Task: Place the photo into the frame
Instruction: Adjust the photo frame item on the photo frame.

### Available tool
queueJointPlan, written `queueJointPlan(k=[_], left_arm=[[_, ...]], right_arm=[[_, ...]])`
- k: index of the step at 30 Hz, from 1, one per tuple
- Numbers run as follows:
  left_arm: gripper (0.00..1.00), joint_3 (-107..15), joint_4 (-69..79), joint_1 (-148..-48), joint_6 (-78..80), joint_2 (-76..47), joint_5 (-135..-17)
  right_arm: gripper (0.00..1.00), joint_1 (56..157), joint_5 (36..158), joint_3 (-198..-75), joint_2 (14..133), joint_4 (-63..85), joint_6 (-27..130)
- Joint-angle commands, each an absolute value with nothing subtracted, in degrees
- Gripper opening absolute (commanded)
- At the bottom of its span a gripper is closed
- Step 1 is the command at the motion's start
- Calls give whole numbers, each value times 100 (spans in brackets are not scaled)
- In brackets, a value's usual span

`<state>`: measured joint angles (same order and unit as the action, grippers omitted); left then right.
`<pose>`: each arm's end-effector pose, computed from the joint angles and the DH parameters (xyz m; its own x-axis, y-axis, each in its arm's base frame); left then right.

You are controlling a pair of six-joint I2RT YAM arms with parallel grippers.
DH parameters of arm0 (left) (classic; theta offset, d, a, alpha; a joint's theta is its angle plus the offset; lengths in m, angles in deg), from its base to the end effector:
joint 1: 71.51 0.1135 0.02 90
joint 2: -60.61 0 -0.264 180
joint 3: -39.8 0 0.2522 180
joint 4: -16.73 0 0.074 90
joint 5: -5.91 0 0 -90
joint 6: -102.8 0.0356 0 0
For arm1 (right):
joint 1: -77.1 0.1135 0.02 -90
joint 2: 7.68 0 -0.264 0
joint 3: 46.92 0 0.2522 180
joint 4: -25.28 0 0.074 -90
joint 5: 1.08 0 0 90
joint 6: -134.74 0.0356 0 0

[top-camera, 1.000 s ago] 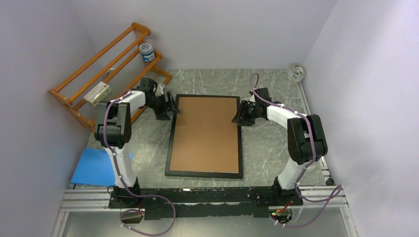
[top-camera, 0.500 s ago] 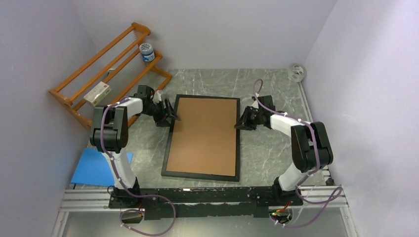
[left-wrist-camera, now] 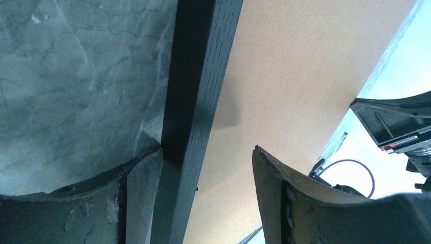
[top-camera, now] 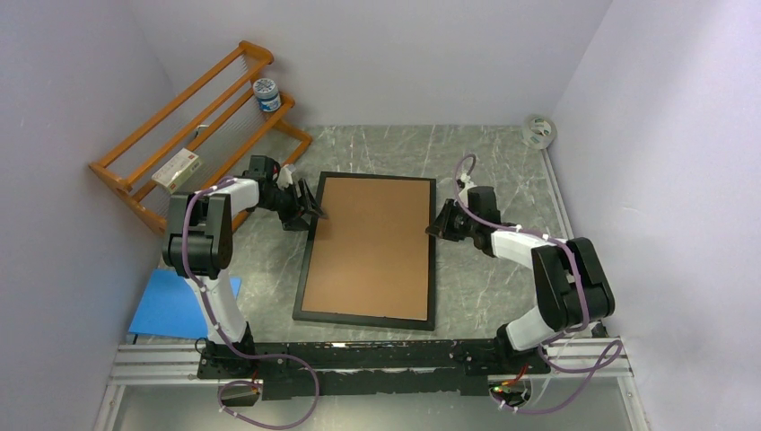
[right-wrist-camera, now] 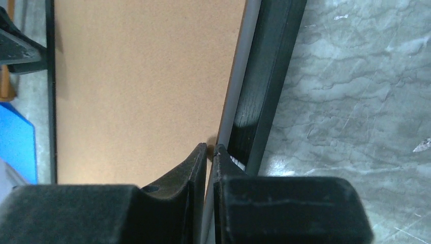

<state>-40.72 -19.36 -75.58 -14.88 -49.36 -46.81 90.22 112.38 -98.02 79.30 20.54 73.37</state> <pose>0.3697 -0.0479 0.1445 -0.9465 -0.3032 -0.1106 -0.1502 0.7171 -0.6806 0.2806 0.0799 0.1599 -0.7973 0.2655 -0.5420 -0.1373 0.7948 0.5912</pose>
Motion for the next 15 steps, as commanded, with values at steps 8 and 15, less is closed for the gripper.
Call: queueJointPlan(k=[8, 15], left_arm=[[72, -4199, -2170, -7722, -1292, -5127, -4519], [73, -4297, -2278, -7723, -1209, -5161, -4578]], right_arm=[[22, 9318, 10688, -9903, 7677, 3167, 6572], [22, 9462, 10496, -9953, 7629, 3028, 6504]])
